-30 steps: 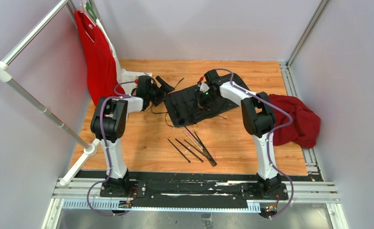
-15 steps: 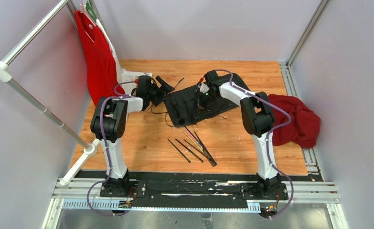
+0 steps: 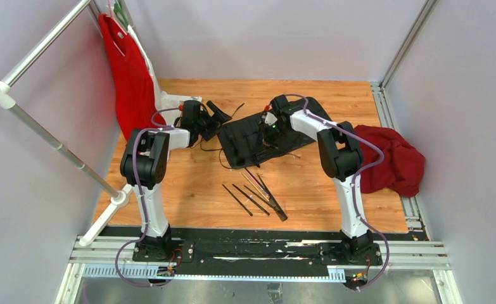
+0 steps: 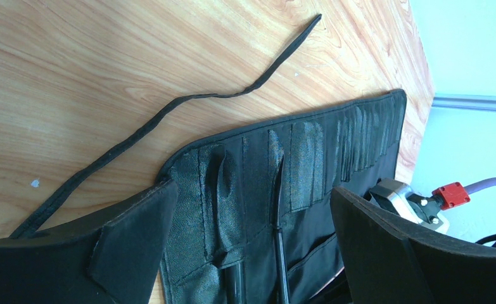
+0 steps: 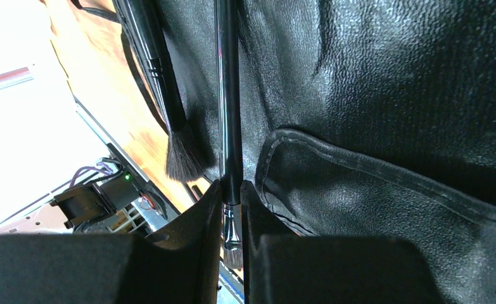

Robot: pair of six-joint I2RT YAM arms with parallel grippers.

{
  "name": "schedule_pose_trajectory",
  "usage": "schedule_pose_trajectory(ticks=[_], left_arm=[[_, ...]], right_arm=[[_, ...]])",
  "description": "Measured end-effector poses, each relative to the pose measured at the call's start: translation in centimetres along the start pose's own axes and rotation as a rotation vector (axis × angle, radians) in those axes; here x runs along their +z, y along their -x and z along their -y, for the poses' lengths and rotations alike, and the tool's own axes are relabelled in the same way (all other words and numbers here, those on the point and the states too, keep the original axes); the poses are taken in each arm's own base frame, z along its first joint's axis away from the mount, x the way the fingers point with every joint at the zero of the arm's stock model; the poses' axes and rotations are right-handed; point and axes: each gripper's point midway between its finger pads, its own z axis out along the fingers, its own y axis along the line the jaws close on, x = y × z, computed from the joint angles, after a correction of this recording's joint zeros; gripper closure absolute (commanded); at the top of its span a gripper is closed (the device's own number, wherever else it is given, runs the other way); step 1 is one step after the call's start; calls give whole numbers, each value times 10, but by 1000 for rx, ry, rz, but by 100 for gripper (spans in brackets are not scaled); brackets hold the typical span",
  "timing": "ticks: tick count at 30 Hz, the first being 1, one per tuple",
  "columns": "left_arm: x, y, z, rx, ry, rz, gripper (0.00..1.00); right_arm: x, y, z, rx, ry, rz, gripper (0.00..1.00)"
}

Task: Organize the makeup
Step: Place the makeup brush in the cosmetics bag.

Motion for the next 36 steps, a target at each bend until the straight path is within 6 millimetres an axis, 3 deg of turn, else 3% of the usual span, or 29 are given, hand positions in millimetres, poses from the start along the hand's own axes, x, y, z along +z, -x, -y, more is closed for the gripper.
schedule_pose_trajectory(ticks=[36], left_arm=[[0, 0, 0, 0, 0, 0, 2]], right_arm=[[1, 7, -5, -10, 17, 3, 99]])
